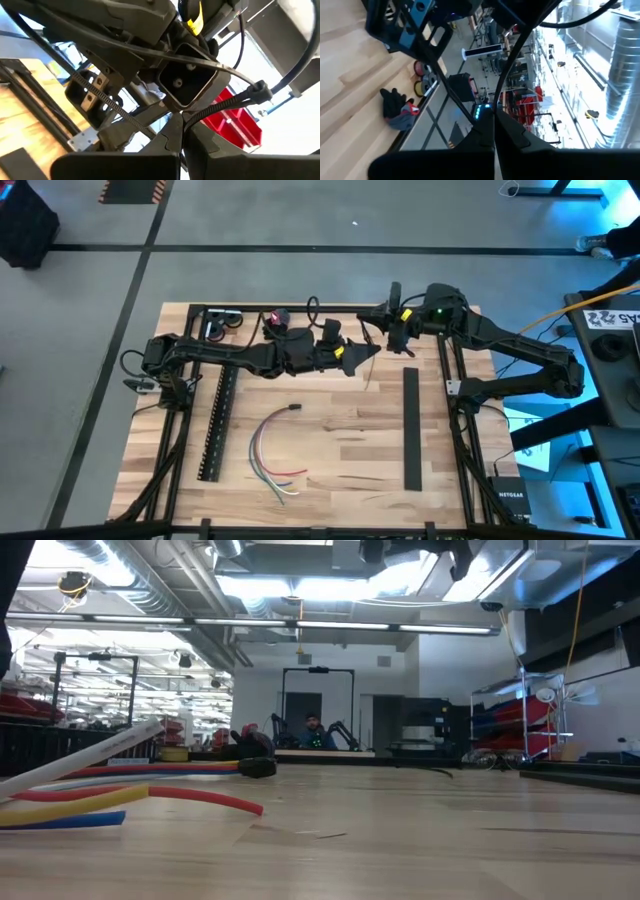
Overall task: Ziptie cables
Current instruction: Wrap the cable wires with the black zip tie
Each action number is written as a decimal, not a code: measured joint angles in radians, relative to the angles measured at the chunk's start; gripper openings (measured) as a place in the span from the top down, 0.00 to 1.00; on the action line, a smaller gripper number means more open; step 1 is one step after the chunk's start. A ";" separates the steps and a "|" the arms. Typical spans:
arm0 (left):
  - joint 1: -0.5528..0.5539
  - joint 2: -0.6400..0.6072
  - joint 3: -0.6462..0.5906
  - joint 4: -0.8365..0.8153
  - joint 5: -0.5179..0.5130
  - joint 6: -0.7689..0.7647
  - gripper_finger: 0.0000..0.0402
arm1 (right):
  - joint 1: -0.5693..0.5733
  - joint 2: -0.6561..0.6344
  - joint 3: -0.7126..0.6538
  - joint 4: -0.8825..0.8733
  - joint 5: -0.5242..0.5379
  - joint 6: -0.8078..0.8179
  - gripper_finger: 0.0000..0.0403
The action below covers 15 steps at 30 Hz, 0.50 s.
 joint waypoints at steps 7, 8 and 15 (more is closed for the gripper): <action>-0.006 0.000 0.000 -0.001 0.024 0.000 1.00 | 0.000 0.000 0.000 0.005 0.000 0.008 1.00; -0.008 0.000 0.000 -0.001 0.026 0.020 1.00 | 0.000 0.000 0.000 -0.003 0.005 0.014 1.00; -0.025 -0.006 0.000 -0.050 0.027 0.227 1.00 | 0.000 -0.001 0.001 -0.129 0.028 0.277 1.00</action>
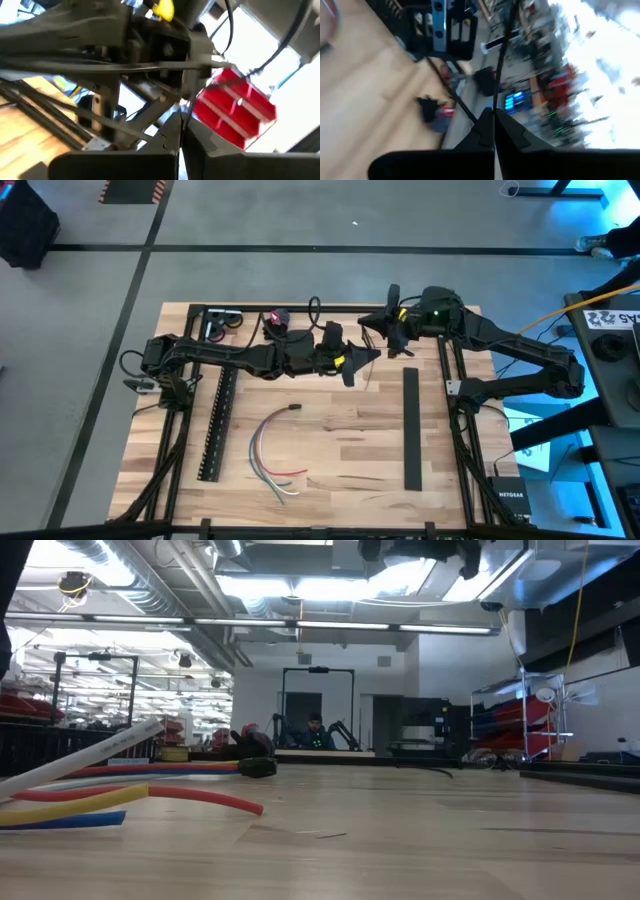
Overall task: Ziptie cables
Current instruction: Wrap the cable wires with the black zip tie
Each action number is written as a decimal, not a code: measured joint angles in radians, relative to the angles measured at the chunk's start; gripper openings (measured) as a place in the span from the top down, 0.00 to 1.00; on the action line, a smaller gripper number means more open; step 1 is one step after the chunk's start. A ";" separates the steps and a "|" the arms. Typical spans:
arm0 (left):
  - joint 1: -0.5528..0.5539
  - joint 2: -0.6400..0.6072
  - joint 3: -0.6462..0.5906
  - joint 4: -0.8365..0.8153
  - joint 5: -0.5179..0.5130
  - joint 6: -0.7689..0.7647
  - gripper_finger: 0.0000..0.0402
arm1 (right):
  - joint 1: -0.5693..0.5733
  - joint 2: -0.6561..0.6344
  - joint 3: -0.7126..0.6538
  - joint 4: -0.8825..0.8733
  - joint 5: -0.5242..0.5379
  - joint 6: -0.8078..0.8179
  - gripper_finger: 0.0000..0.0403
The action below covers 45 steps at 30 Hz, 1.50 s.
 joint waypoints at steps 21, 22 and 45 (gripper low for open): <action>0.011 -0.001 0.000 -0.255 -0.004 0.056 1.00 | -0.002 0.002 0.000 -0.258 -0.054 0.525 1.00; 0.014 -0.001 0.000 -0.255 -0.005 0.044 1.00 | -0.002 0.002 0.000 -0.252 -0.070 0.514 1.00; 0.024 -0.001 0.000 -0.250 -0.010 -0.038 1.00 | 0.137 0.036 -0.001 -0.204 0.102 0.275 1.00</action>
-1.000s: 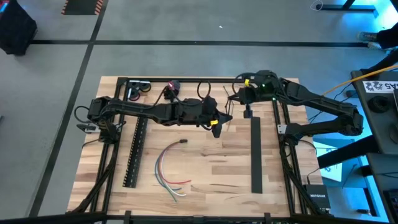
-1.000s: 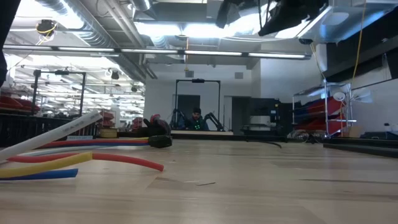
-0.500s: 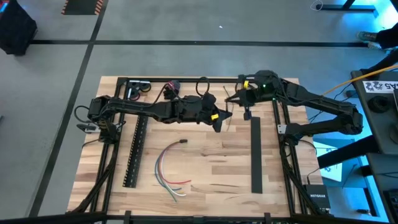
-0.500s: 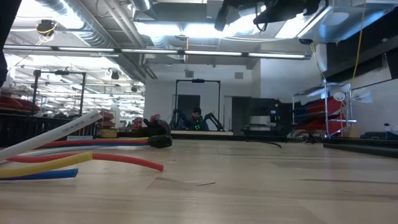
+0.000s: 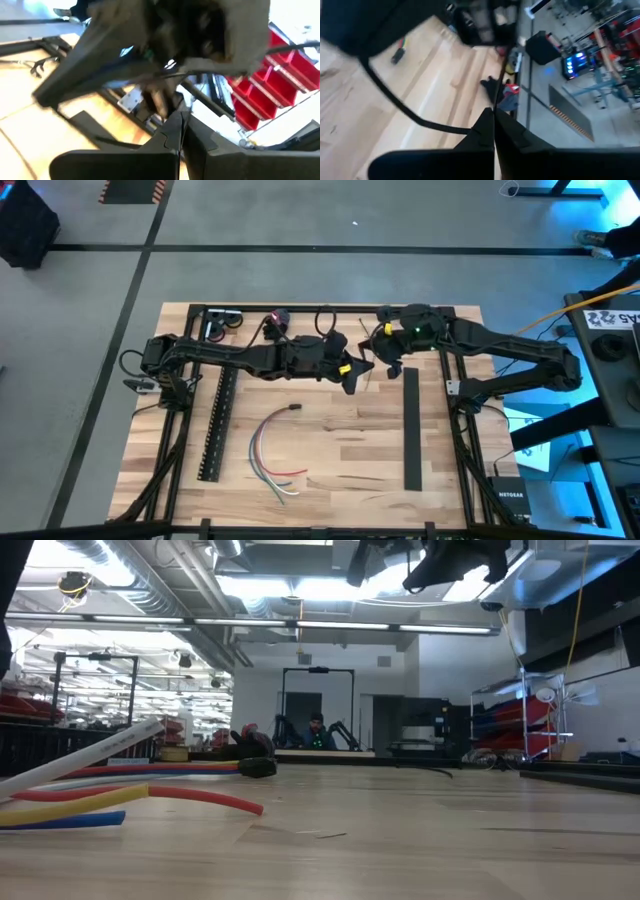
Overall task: Ziptie cables
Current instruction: Wrap the cable wires with the black zip tie
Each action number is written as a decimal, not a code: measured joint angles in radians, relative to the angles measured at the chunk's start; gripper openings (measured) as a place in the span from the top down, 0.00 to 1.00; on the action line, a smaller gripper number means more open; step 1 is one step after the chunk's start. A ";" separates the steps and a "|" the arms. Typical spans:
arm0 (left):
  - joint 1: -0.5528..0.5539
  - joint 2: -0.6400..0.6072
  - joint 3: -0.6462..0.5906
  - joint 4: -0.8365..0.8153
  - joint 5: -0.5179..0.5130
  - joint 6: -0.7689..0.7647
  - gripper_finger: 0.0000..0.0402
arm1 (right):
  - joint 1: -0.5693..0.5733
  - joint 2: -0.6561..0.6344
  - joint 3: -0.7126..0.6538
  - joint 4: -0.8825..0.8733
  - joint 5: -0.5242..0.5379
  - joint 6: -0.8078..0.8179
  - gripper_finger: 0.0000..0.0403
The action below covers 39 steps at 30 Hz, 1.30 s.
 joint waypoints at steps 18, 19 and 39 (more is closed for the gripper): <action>0.018 0.000 0.001 0.029 -0.036 -0.027 1.00 | 0.086 -0.021 0.000 0.041 0.058 -0.182 1.00; 0.018 -0.001 0.001 0.051 -0.036 -0.026 1.00 | 0.085 -0.021 0.000 0.032 0.068 -0.185 1.00; 0.040 -0.022 -0.025 0.020 -0.066 -0.014 1.00 | 0.084 -0.039 0.000 0.039 0.092 -0.185 1.00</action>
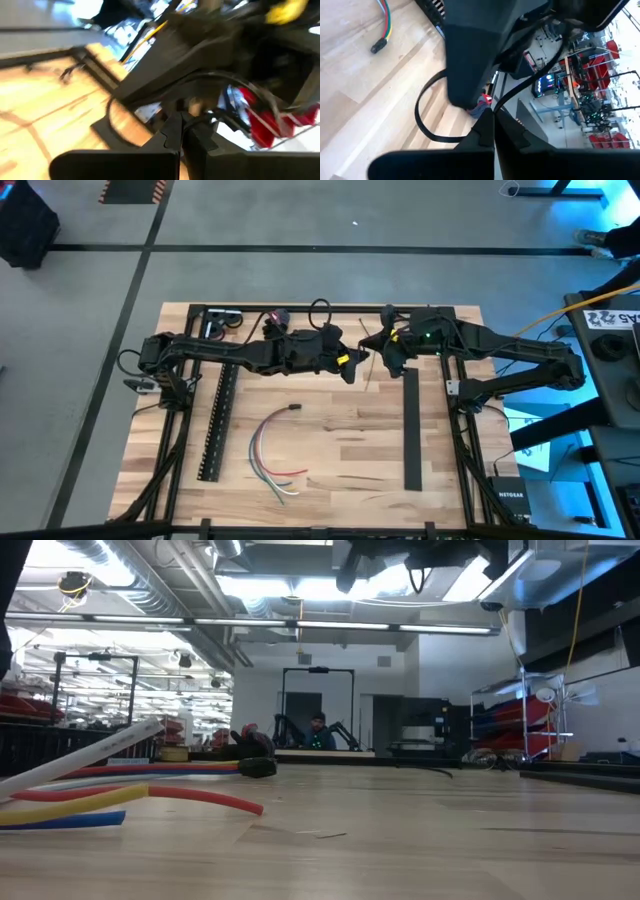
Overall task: Ziptie cables
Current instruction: Wrap the cable wires with the black zip tie
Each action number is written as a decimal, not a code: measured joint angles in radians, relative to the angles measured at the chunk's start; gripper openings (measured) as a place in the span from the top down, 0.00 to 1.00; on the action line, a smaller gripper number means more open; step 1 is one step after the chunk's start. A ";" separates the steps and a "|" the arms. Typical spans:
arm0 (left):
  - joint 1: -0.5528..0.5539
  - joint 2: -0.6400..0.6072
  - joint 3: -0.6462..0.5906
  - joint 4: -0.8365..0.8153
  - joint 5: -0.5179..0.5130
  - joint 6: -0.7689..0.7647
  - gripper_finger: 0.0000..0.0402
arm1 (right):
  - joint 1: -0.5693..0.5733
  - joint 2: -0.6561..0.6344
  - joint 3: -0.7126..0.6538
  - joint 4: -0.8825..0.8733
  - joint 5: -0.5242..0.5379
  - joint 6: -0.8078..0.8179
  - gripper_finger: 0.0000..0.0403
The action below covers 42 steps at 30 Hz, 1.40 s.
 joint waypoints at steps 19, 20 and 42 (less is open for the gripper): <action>-0.013 0.000 0.000 -0.009 0.003 0.090 1.00 | 0.000 0.007 0.000 0.003 0.197 0.061 0.75; -0.013 0.000 0.000 -0.008 0.003 0.091 1.00 | 0.000 0.007 0.000 0.003 0.200 0.061 0.74; -0.013 0.000 0.000 -0.018 0.005 0.123 1.00 | -0.047 -0.004 0.035 0.112 -0.264 0.483 0.70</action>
